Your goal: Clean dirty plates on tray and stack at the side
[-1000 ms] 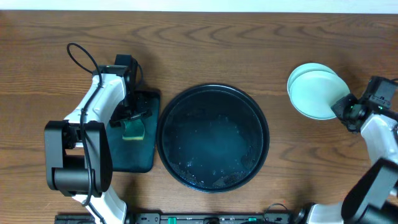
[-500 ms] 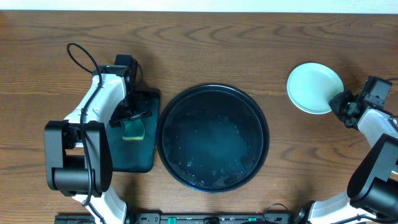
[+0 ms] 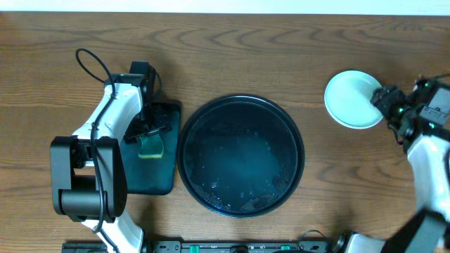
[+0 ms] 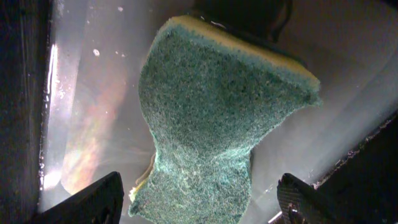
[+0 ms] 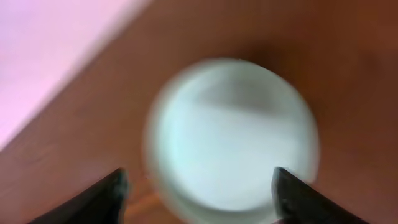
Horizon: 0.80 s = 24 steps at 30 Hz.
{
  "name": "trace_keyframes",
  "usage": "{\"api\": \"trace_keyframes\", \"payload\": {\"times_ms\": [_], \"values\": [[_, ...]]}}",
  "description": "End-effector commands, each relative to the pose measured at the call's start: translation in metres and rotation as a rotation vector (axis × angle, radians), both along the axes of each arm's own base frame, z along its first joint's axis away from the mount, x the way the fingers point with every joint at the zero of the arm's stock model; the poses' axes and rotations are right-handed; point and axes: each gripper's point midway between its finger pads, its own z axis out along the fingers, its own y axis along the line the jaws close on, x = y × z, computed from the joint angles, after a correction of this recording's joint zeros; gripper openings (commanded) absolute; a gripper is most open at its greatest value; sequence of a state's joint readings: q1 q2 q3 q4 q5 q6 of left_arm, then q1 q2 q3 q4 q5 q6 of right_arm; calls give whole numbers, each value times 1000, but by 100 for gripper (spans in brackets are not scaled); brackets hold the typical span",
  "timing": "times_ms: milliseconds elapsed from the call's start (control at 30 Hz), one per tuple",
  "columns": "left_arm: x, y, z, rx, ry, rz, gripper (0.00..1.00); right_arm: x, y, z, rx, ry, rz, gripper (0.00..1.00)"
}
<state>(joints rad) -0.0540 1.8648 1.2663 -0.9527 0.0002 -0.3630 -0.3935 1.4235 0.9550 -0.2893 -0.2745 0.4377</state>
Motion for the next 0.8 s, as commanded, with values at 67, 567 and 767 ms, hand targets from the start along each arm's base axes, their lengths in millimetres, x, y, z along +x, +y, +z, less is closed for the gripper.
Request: {"api": "trace_keyframes", "payload": {"times_ms": [67, 567, 767], "values": [[-2, 3, 0, 9, 5, 2, 80, -27, 75, 85, -194, -197, 365, 99], [-2, 3, 0, 9, 5, 2, 80, -133, 134, 199, -317, -542, 447, 99], [-2, 3, 0, 9, 5, 2, 80, -155, 141, 219, -425, -638, 490, 99]]}}
